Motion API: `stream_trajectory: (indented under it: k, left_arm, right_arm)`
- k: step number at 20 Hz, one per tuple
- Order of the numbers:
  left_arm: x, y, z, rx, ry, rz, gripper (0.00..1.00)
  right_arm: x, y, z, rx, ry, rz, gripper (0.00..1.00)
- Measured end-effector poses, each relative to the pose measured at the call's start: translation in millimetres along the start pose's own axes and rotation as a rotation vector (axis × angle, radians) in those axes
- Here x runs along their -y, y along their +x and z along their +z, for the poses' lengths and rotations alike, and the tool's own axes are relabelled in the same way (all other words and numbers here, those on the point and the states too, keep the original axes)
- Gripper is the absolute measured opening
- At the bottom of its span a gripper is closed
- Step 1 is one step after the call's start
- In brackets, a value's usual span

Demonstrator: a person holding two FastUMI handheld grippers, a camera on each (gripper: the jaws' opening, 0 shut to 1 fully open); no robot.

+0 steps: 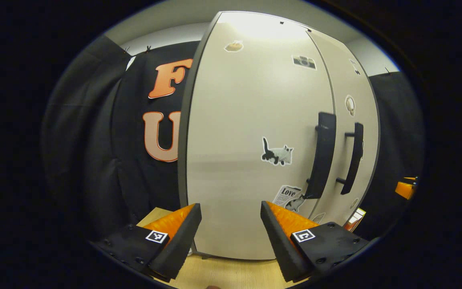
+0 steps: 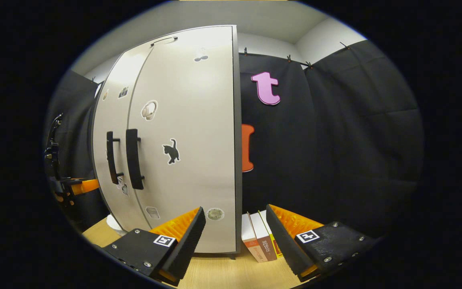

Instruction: Grab one shoe with the right hand and put it into the shoe cabinet, grab the other shoe with the left hand and put it into the shoe cabinet; then close the right door with the right hand and the left door with the left hand.

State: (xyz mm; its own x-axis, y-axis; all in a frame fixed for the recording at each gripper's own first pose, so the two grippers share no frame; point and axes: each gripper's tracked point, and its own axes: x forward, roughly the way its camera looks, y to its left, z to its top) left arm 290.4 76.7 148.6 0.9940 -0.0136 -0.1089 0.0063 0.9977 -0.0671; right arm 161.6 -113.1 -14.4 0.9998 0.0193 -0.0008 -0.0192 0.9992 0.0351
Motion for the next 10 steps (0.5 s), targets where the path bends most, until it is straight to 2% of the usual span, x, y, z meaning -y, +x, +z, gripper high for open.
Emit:
stream_trajectory:
  k: [4, 10]
  left_arm:
    - [-24, -23, 32, 0.047, 0.005, 0.016, 0.99]
    - [-41, -67, 71, 0.073, 0.003, -0.045, 0.96]
  right_arm:
    - [-13, -15, 38, 0.049, -0.024, 0.012, 0.93]
    - [-32, -61, 75, 0.103, -0.026, -0.015, 0.93]
